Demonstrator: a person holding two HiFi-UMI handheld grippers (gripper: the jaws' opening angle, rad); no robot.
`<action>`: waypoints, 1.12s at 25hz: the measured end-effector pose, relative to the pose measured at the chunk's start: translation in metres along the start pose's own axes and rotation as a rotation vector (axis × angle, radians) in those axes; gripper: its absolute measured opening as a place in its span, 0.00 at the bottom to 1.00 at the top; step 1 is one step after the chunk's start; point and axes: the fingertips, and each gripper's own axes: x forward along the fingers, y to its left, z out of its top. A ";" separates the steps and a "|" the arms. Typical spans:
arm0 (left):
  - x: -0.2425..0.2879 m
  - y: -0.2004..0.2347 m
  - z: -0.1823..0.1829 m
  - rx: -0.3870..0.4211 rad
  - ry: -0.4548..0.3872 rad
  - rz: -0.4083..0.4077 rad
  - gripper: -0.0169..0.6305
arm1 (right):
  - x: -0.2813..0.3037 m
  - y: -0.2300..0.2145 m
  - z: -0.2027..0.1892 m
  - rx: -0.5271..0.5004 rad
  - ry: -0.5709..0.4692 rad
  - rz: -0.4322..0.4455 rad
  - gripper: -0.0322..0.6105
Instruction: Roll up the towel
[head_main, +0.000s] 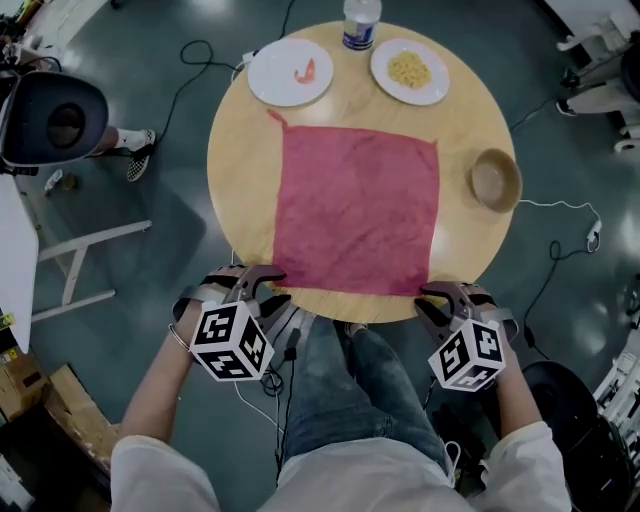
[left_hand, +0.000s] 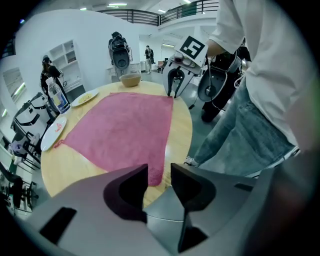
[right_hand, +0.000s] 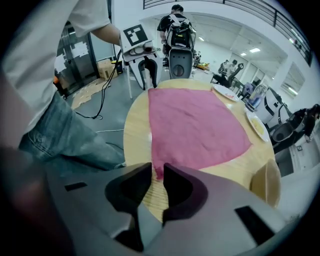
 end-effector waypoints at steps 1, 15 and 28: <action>0.002 -0.001 0.000 0.003 0.004 -0.005 0.25 | 0.001 0.001 -0.001 -0.008 0.008 0.002 0.17; 0.011 0.000 -0.005 -0.005 0.013 -0.026 0.18 | 0.006 0.002 -0.004 -0.002 0.017 0.038 0.15; 0.009 0.004 -0.006 0.016 0.025 -0.005 0.06 | 0.005 0.002 -0.003 0.017 0.012 0.054 0.08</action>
